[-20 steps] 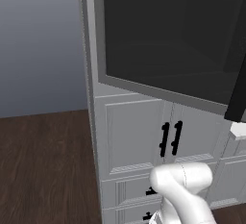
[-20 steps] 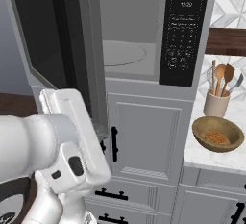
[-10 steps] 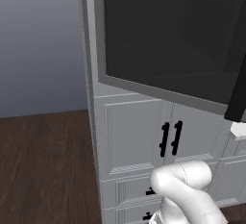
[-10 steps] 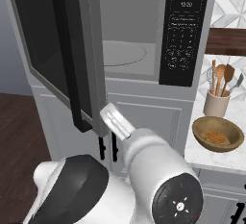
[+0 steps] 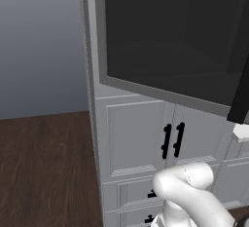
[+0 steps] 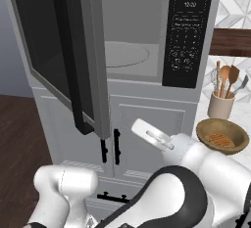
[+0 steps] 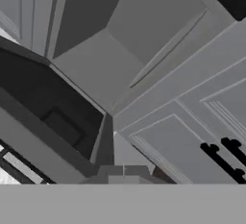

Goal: Open the microwave, place the bowl with waffle inside the microwave, then close the microwave door and turn it on.

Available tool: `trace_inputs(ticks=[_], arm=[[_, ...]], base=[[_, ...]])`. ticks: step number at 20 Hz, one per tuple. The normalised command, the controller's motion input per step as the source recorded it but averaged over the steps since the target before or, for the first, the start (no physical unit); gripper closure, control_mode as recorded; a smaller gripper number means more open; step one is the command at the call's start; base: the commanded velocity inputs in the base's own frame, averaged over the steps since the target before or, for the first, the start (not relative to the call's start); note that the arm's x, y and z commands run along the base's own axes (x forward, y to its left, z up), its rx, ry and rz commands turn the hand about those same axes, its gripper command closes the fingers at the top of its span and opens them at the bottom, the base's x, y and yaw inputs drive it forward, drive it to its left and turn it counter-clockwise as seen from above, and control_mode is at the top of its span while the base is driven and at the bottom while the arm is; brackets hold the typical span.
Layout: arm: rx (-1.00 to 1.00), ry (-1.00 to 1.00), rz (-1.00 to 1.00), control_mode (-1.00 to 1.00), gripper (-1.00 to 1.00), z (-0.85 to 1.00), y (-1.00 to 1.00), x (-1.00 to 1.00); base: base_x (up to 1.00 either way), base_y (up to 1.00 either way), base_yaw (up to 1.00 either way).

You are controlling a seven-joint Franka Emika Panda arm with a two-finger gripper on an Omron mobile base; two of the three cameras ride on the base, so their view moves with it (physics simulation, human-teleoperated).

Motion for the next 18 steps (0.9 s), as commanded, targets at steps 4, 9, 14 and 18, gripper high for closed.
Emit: trace_inputs(ticks=[4,9,14,18], arm=[[0.11,-0.1,0.1,-1.0,1.0,-0.04,-0.04,0.44],[0.01,0.01,0.0,-1.0,1.0,-0.11,0.21,0.54],[0.0,0.03,0.0,-1.0,1.0,-0.08,0.05,0.47],[0.01,0.07,0.0,-1.0,1.0,-0.07,0.02,0.61]], base=[[0.0,0.0,0.0],[0.0,0.0,0.0],[0.0,0.0,0.0],[0.0,0.0,0.0]])
